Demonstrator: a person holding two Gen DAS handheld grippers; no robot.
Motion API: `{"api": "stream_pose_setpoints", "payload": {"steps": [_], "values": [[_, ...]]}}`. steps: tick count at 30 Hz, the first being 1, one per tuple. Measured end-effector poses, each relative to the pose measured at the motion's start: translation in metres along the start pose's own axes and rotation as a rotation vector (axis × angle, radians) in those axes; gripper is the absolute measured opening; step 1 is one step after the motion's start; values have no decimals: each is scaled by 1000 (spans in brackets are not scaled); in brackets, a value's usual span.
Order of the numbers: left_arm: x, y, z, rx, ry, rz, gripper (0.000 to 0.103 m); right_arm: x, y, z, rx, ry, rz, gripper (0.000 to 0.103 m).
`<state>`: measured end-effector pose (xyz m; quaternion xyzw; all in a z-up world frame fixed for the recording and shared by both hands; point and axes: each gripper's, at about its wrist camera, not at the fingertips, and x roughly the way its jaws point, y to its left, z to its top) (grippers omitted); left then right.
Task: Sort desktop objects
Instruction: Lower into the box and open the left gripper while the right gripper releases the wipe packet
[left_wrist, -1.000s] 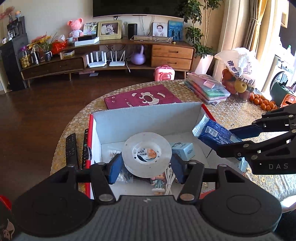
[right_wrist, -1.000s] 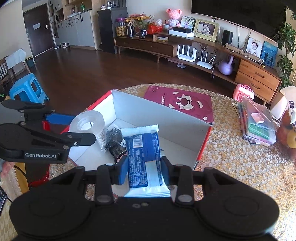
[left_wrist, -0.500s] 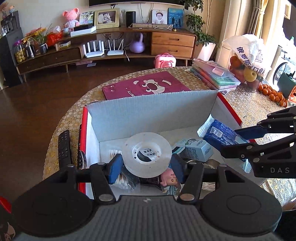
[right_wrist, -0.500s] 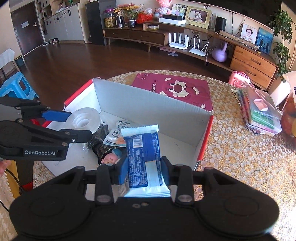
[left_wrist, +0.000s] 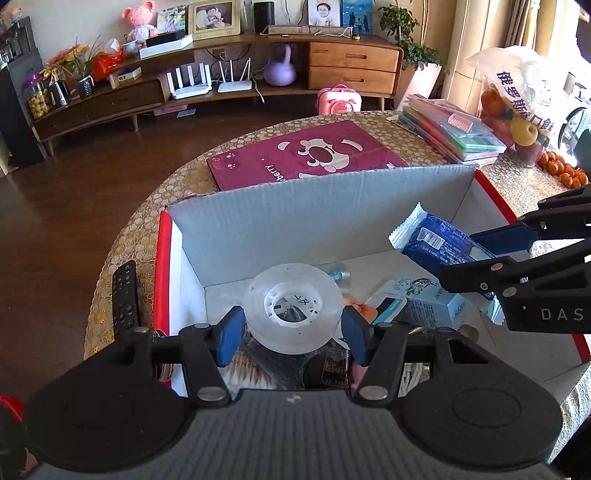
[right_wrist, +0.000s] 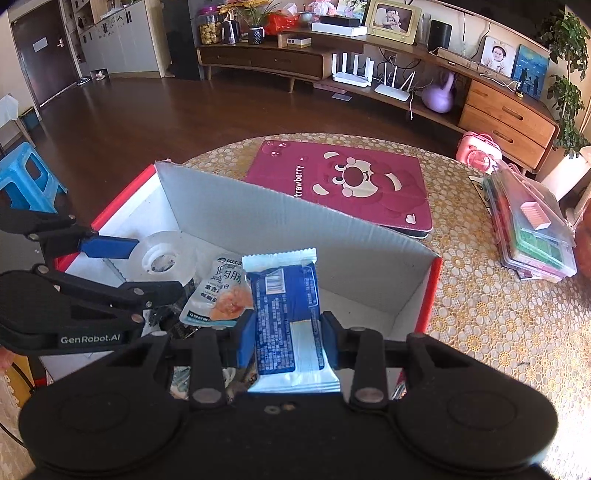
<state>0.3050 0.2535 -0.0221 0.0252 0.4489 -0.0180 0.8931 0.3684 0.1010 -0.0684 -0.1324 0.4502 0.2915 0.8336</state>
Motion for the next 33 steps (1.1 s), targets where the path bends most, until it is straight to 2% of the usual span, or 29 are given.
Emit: {"api": "stream_pose_setpoints", "payload": {"steps": [7,14,18,33], "values": [[17,8,3,-6,32,4,57,19,-3,6,17,30,5,37],[23,-3,5,54,52,-2,57,34,-5,-1,28,60,3,37],[28,-8,5,80,60,2,57,34,-6,-3,26,56,6,37],[41,-10,11,77,107,10,57,32,-7,-5,6,48,9,41]]}}
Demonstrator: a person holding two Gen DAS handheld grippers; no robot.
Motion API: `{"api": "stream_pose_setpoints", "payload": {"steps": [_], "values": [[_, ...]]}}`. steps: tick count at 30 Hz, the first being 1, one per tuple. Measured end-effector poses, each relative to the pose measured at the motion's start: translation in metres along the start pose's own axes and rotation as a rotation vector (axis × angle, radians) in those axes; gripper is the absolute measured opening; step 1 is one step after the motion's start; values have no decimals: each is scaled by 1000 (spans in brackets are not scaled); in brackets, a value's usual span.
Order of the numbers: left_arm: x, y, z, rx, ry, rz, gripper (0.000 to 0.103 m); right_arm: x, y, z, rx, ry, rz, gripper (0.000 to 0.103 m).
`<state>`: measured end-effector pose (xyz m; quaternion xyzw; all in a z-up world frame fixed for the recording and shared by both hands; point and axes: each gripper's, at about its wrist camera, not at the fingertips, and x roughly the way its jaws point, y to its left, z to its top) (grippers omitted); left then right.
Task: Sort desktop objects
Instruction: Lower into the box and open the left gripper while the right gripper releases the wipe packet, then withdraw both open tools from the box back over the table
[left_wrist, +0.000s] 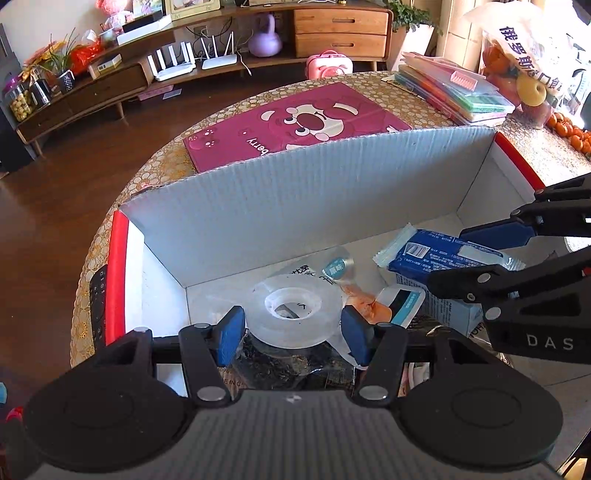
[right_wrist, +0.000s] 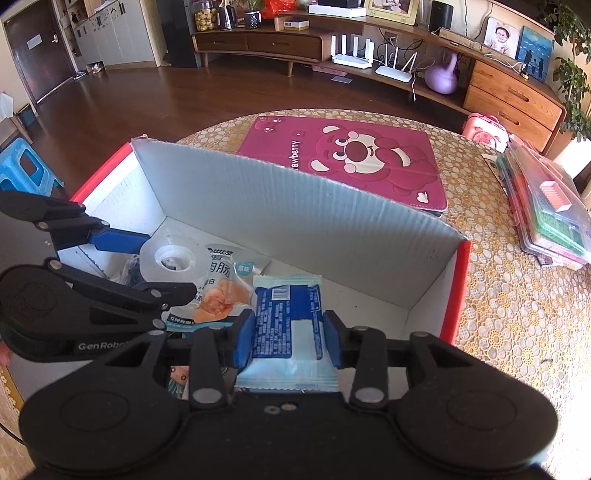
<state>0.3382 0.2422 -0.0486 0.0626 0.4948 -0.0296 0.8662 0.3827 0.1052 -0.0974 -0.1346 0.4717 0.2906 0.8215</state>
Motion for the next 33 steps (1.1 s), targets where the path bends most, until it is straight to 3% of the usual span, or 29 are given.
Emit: {"api": "stream_pose_setpoints", "payload": {"steps": [6,8,10,18,33], "values": [[-2,-3,0,0,14,11,57,-9,5,-3,-33,-13,4,50],[-4,-4,-1,-5,18,12,57,-13,6,-4,-44,-23,-6,61],[-7,-5,-1,-8,20,14,57,-19,5,-6,-46,-36,-1,64],[-24,-11,-4,-11,10,24,62,-41,1,-13,-39,-59,-8,64],[-73,-29,-9,12,-40,41,62,-88,0,-27,-31,-115,-9,65]]}}
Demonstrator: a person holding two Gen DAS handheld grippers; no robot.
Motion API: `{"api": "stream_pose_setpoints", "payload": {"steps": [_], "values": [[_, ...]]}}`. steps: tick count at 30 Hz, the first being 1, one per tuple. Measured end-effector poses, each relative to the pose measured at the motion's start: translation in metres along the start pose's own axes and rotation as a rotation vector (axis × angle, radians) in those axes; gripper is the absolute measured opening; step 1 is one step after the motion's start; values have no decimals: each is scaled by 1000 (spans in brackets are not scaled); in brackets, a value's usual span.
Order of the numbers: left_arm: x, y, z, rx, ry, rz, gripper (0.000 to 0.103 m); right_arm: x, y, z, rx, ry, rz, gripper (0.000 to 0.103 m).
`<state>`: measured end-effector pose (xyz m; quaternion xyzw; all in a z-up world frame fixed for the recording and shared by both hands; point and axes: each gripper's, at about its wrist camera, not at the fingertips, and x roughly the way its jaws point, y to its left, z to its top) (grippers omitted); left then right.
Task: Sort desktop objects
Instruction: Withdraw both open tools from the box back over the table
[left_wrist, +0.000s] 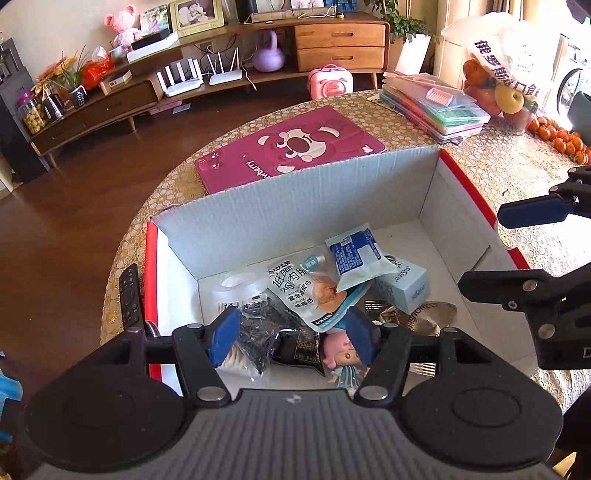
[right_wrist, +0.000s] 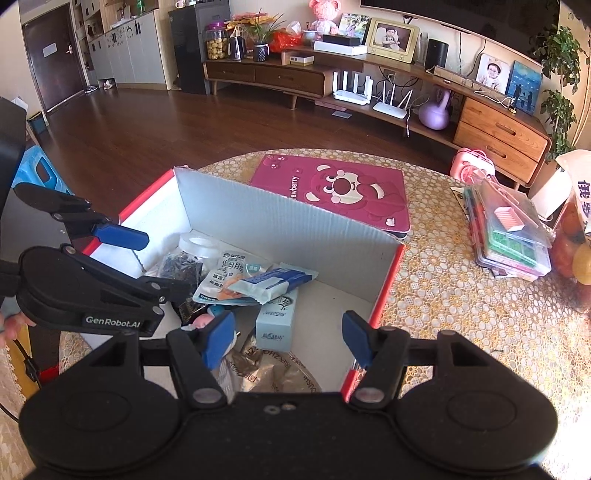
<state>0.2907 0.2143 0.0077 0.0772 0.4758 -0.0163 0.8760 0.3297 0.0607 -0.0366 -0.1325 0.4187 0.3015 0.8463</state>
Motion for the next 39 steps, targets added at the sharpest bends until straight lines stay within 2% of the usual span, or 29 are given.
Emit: {"api": "stream_pose_setpoints", "payload": {"steps": [10,21,25,31,36,39], "values": [[-31,-9,-10,-8,-34,-10,65,-31,6,-15,6,-32,9,65],[-56,-13,-35,-70,-99,-31,65,-58,18,-33,-4,-79,19,65],[-63,-13,-44,-91,-115,-40,69,-66,20,-39,1,-107,20,66],[-74,-11,-57,-142,-156,-41,72,-78,22,-49,14,-140,24,72],[-78,-13,-67,-139,-175,-29,73,-84,21,-58,47,-154,37,76],[-80,-13,-73,-162,-178,-35,77,-88,23,-64,54,-168,37,80]]}}
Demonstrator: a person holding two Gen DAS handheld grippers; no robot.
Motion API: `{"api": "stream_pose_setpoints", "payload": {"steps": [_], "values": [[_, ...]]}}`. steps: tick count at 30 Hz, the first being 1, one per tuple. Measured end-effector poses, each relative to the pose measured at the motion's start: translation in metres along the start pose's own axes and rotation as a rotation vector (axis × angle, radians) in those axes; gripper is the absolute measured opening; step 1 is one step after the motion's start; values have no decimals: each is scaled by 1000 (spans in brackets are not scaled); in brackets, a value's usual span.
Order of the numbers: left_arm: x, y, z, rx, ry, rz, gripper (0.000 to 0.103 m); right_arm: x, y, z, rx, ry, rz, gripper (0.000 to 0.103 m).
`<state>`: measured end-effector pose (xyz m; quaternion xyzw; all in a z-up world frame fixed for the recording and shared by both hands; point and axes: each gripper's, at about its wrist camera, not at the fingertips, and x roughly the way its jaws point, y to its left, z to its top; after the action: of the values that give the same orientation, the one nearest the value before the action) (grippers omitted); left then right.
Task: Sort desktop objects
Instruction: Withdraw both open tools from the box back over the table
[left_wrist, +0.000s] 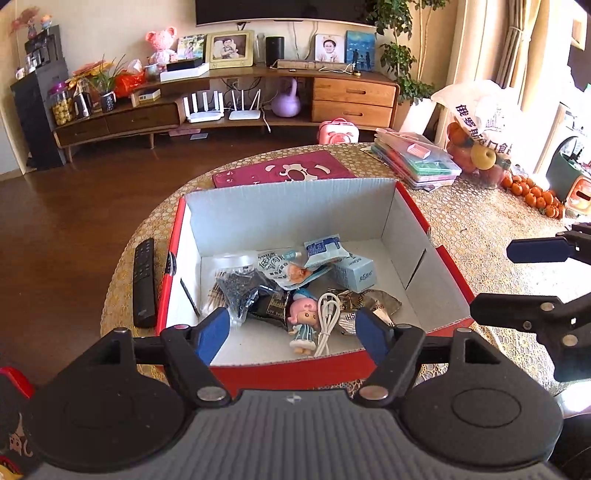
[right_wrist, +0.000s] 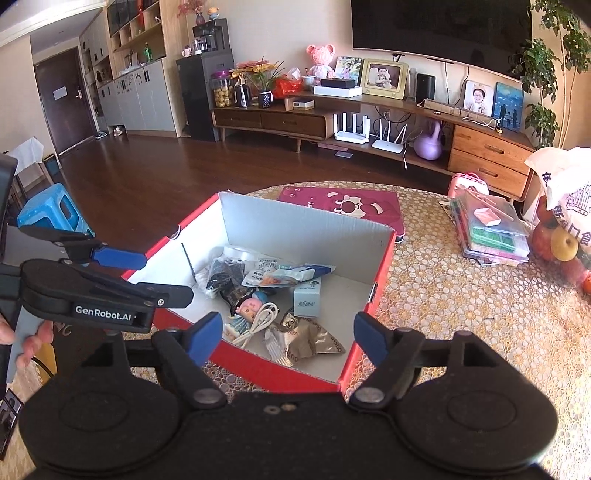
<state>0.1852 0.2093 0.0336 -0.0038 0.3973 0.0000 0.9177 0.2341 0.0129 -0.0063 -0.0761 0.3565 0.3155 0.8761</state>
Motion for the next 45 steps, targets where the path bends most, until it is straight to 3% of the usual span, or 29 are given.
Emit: {"api": "stream_pose_setpoints", "payload": {"steps": [6,12,15,29,42,45], "values": [[-12,-6,-8,2,-46,-2,85,-9,1,-10,17,-36,-2,89],[-18,-10,-13,-9,-71,-19,101,-14,1,-16,33,-56,-8,95],[-21,-11,-15,-18,-88,-27,103,-17,2,-22,31,-66,-19,98],[-27,-16,-27,-55,-110,-71,103,-34,12,-40,23,-90,-60,102],[-45,-22,-36,-49,-154,-23,103,-43,8,-53,44,-101,-75,102],[-45,-21,-37,-63,-144,-40,103,-43,7,-55,52,-98,-78,102]]}}
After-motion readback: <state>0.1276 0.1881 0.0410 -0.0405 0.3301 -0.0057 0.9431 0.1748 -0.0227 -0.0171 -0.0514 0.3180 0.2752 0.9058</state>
